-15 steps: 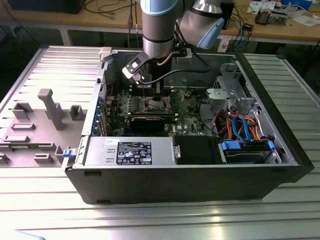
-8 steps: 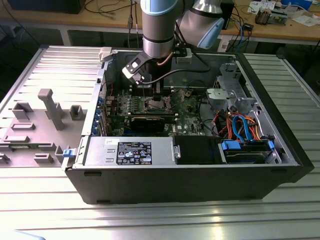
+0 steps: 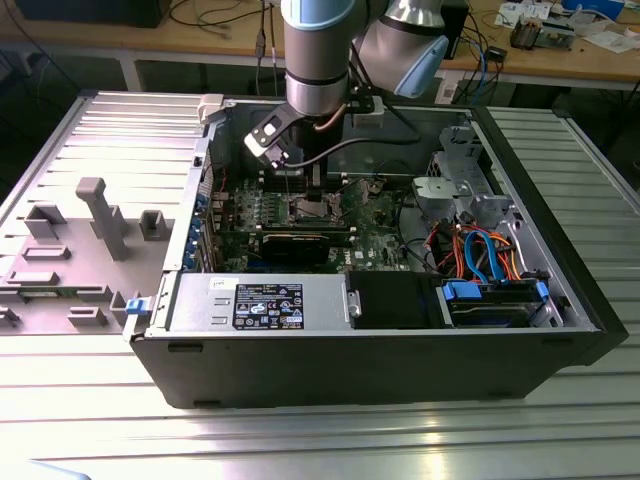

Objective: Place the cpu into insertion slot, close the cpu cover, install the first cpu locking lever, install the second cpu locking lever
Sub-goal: 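Close the cpu cover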

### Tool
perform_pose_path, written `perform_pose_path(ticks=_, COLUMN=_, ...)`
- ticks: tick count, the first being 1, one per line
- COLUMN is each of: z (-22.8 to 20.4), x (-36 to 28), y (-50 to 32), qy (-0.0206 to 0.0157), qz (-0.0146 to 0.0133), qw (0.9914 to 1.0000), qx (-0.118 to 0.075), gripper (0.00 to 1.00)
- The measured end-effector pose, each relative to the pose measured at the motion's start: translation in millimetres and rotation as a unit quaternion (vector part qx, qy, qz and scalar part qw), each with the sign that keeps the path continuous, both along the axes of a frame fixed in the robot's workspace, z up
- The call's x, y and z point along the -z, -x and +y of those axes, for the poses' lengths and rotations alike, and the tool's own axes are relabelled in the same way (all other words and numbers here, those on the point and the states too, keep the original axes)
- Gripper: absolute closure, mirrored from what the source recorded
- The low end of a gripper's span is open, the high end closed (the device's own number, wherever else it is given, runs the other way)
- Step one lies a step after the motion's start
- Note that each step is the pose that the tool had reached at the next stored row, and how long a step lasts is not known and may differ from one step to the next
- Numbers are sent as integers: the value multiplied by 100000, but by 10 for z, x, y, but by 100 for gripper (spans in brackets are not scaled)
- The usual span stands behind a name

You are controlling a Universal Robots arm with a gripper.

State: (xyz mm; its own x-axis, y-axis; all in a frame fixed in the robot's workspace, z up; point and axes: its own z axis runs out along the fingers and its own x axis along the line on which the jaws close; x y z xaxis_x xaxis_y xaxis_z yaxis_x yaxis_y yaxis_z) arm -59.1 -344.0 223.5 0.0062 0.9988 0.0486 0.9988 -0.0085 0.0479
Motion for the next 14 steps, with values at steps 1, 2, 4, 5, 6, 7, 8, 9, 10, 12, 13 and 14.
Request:
perform_pose_path(ticks=1, z=0, x=-8, y=0, qy=-12, qz=-6, qw=100000, qx=2, gripper=89)
perform_pose_path(ticks=2, z=0, x=-17, y=0, qy=-7, qz=-4, qw=100000, qx=1, gripper=89)
perform_pose_path(ticks=4, z=0, x=-49, y=0, qy=-12, qz=-6, qw=100000, qx=4, gripper=89)
perform_pose_path(ticks=5, z=0, x=-60, y=0, qy=-14, qz=-8, qw=100000, qx=3, gripper=89)
perform_pose_path(ticks=6, z=0, x=-72, y=0, qy=-11, qz=-4, qw=100000, qx=-1, gripper=89)
perform_pose_path(ticks=7, z=0, x=-92, y=0, qy=-13, qz=-6, qw=100000, qx=2, gripper=89)
perform_pose_path(ticks=8, z=0, x=-106, y=0, qy=-11, qz=-6, qw=100000, qx=1, gripper=89)
perform_pose_path(ticks=9, z=0, x=-115, y=0, qy=-15, qz=-9, qw=100000, qx=0, gripper=89)
perform_pose_path(ticks=10, z=0, x=-126, y=0, qy=-14, qz=-8, qw=100000, qx=1, gripper=89)
perform_pose_path(ticks=12, z=0, x=-146, y=0, qy=-9, qz=-5, qw=100000, qx=1, gripper=89)
perform_pose_path(ticks=13, z=0, x=-157, y=0, qy=-10, qz=-5, qw=100000, qx=1, gripper=89)
perform_pose_path(ticks=14, z=1, x=-182, y=0, qy=-11, qz=-6, qw=100000, qx=-3, gripper=89)
